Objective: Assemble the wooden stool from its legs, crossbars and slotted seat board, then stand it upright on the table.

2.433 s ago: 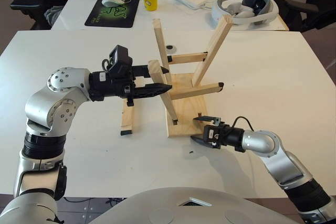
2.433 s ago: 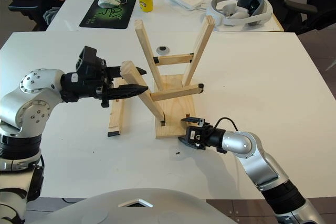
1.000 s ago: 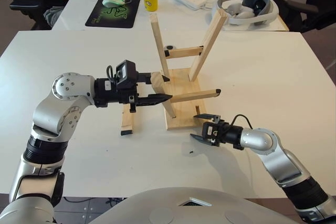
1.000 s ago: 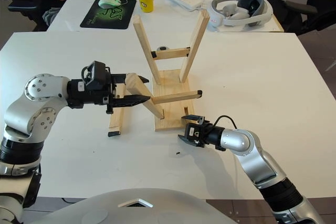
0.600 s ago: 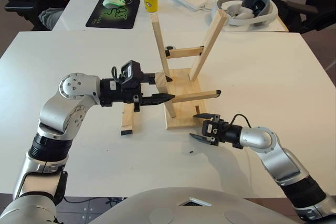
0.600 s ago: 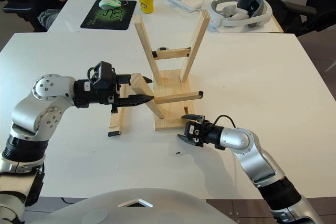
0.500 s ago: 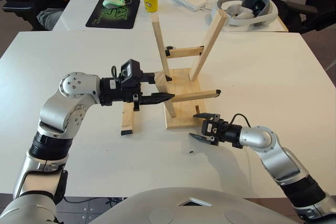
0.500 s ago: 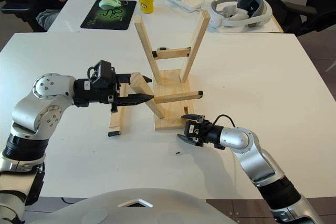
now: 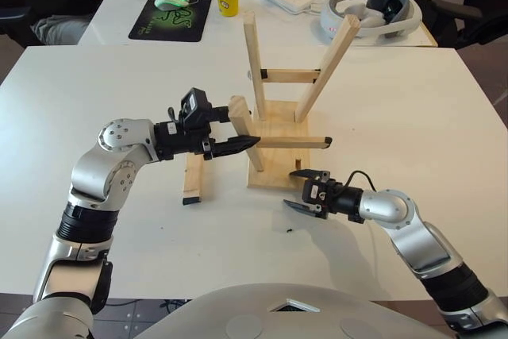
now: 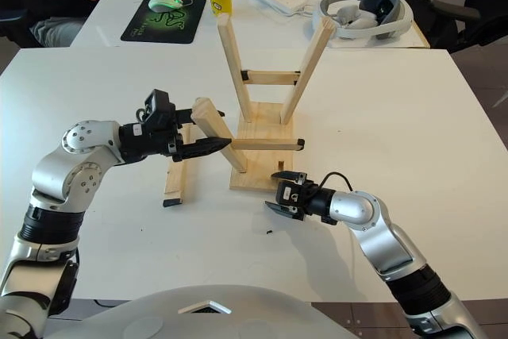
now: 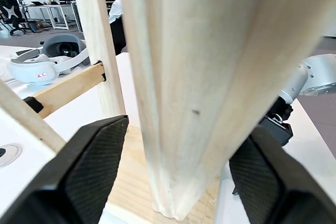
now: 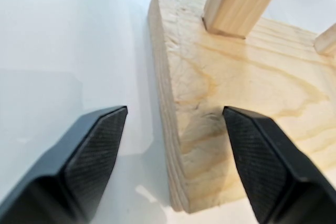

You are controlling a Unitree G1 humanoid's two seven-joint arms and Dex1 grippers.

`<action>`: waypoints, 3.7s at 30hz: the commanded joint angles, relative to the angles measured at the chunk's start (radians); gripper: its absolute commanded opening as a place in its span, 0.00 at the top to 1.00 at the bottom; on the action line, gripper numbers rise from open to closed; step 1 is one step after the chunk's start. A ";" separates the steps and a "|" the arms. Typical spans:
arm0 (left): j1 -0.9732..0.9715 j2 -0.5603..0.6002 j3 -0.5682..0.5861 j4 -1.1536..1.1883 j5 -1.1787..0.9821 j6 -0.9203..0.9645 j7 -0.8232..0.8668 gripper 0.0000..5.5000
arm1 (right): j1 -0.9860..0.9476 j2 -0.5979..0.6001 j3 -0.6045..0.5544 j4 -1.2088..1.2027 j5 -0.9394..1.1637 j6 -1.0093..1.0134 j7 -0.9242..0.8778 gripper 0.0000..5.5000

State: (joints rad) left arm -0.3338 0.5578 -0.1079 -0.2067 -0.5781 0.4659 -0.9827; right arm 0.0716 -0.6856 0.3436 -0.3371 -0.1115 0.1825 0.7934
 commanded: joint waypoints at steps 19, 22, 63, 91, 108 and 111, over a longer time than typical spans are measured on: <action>-0.311 0.046 0.378 -0.108 -0.597 0.429 0.327 0.50 | 0.034 0.007 0.045 0.046 -0.028 0.025 -0.034 0.39; -0.326 0.008 0.348 -0.107 -0.593 0.422 0.373 0.58 | 0.026 0.016 0.050 0.058 -0.031 0.024 -0.039 0.39; -0.427 -0.084 0.211 -0.109 -0.558 0.460 0.416 1.00 | 0.035 0.028 0.084 0.052 -0.031 0.057 -0.014 0.70; -0.606 -0.075 0.288 -0.003 -0.732 0.476 0.513 1.00 | 0.020 0.026 0.108 0.071 -0.040 0.071 -0.011 0.76; -0.461 -0.113 0.185 0.046 -0.363 0.342 0.535 1.00 | 0.008 0.008 0.120 0.091 -0.068 0.054 -0.016 0.81; -0.501 -0.098 0.282 0.109 -0.344 0.302 0.565 1.00 | -0.004 -0.013 0.114 0.110 -0.102 0.029 -0.026 0.81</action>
State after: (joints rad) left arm -0.8056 0.4439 0.1103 -0.1454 -0.9376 0.7906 -0.4387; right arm 0.0332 -0.6551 0.4212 -0.3104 -0.1457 0.1705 0.7505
